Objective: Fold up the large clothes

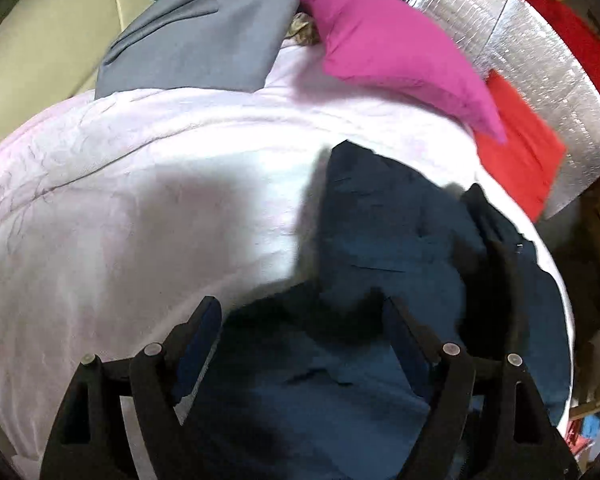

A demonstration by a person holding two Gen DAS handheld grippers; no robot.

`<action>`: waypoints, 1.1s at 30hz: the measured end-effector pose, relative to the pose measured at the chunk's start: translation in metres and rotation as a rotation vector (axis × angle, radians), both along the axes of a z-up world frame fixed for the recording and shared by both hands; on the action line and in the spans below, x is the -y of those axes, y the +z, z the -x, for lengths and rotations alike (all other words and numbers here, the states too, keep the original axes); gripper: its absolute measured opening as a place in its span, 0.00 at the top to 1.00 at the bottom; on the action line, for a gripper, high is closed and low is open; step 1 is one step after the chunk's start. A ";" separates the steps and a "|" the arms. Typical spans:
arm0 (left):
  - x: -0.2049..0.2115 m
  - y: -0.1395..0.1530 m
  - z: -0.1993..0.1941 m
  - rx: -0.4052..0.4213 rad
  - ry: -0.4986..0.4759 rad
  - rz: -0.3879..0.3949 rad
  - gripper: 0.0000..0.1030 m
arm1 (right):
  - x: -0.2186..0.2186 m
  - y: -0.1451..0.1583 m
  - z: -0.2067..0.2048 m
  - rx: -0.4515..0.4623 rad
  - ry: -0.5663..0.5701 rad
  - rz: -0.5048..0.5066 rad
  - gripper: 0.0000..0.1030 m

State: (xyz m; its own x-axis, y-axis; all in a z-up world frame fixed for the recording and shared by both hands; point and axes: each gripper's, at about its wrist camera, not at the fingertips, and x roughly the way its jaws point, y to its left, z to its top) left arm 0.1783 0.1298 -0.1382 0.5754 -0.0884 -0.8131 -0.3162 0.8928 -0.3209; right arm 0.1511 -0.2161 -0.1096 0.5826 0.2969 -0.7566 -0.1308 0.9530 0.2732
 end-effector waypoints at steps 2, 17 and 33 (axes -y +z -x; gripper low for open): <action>0.004 0.000 -0.001 -0.022 -0.012 -0.013 0.20 | -0.013 -0.007 -0.008 0.001 0.005 0.078 0.20; 0.011 -0.005 -0.009 -0.086 -0.039 -0.089 0.19 | 0.074 -0.035 -0.003 0.003 -0.359 -0.197 0.20; 0.010 -0.005 -0.008 -0.103 -0.042 -0.095 0.19 | 0.023 -0.009 0.033 0.134 -0.110 0.084 0.17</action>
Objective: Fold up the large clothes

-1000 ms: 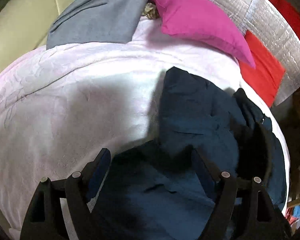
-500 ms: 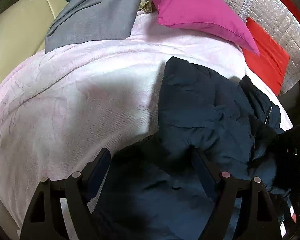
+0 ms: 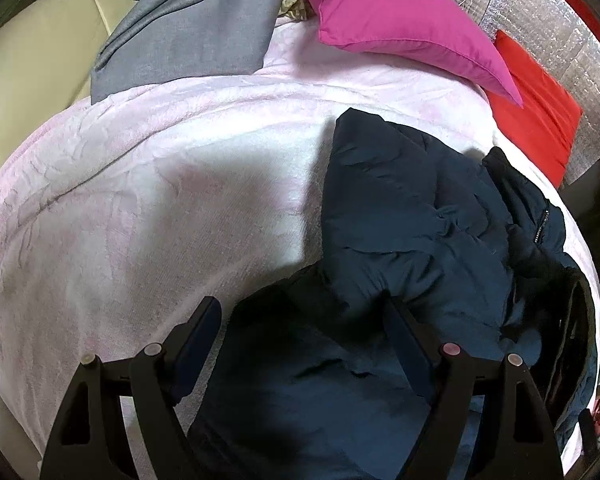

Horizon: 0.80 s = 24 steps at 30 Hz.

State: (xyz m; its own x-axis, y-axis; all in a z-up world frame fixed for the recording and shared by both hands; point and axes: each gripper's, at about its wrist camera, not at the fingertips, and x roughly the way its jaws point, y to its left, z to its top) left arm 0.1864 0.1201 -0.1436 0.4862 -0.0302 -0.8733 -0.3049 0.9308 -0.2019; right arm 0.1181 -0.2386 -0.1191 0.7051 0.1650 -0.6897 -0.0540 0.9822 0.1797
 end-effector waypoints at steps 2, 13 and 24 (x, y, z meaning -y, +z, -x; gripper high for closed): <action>-0.002 0.001 0.001 0.000 0.004 0.000 0.19 | -0.036 -0.006 0.001 -0.001 0.084 0.176 0.04; -0.009 0.002 0.001 0.002 0.007 0.010 0.19 | -0.043 0.032 -0.029 0.145 -0.062 0.219 0.05; -0.003 0.004 0.001 0.011 0.001 -0.034 0.19 | 0.097 -0.028 -0.034 -0.099 -0.303 -0.584 0.04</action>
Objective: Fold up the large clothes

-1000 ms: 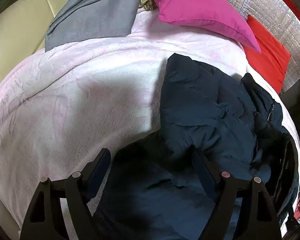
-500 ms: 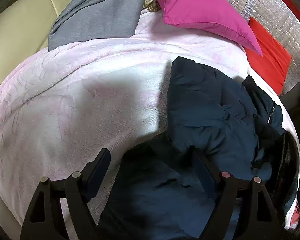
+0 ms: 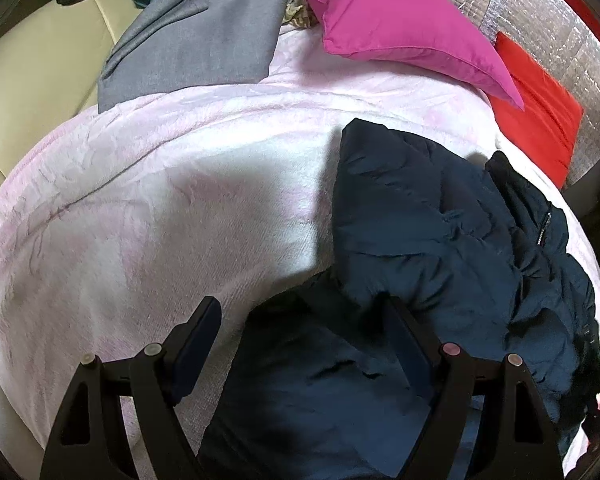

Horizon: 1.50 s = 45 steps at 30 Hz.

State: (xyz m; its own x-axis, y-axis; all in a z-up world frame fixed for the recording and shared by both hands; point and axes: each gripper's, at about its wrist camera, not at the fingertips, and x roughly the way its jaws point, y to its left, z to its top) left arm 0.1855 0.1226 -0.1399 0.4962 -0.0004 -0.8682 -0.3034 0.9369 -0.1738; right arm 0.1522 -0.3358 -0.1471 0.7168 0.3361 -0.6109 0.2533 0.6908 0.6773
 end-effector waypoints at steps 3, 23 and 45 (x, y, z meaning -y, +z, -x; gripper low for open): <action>0.001 -0.001 0.000 -0.002 -0.003 -0.002 0.19 | 0.010 -0.021 -0.008 -0.030 -0.018 -0.112 0.04; -0.004 0.002 -0.001 0.004 0.014 -0.021 0.19 | -0.004 0.012 0.028 0.048 -0.024 0.054 0.82; 0.030 0.005 0.000 0.040 -0.067 -0.150 0.19 | -0.083 0.040 0.009 0.085 0.232 0.267 0.59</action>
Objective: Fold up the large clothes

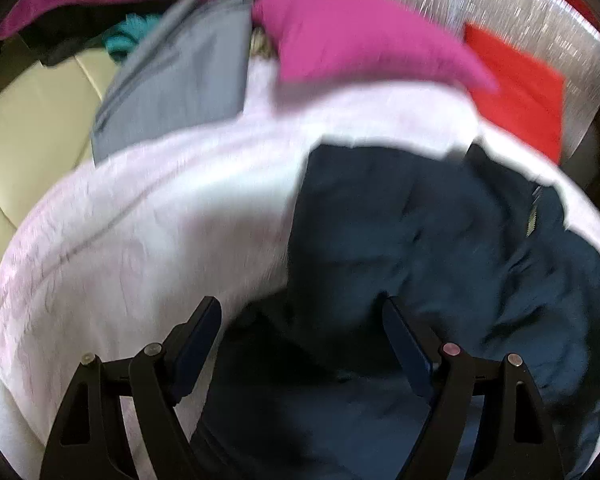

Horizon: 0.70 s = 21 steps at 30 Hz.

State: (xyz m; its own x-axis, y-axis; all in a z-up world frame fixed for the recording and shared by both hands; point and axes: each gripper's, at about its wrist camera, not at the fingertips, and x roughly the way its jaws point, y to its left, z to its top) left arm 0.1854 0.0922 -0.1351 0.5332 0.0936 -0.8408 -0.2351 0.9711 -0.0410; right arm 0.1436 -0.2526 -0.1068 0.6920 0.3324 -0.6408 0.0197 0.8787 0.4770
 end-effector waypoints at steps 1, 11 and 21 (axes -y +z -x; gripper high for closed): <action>0.001 -0.003 -0.001 -0.011 0.002 0.003 0.19 | -0.010 -0.007 -0.007 -0.020 0.024 0.003 0.59; -0.002 -0.004 -0.002 -0.026 0.006 0.010 0.17 | -0.019 -0.044 -0.037 -0.205 0.063 0.040 0.60; -0.001 0.010 0.003 0.029 0.025 -0.078 0.17 | -0.061 -0.019 -0.075 -0.125 0.139 0.064 0.59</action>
State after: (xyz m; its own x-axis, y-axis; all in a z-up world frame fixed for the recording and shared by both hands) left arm 0.1828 0.0935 -0.1254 0.5539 0.1718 -0.8146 -0.2590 0.9655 0.0275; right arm 0.2183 -0.1914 -0.1258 0.5564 0.3752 -0.7414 -0.0486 0.9054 0.4218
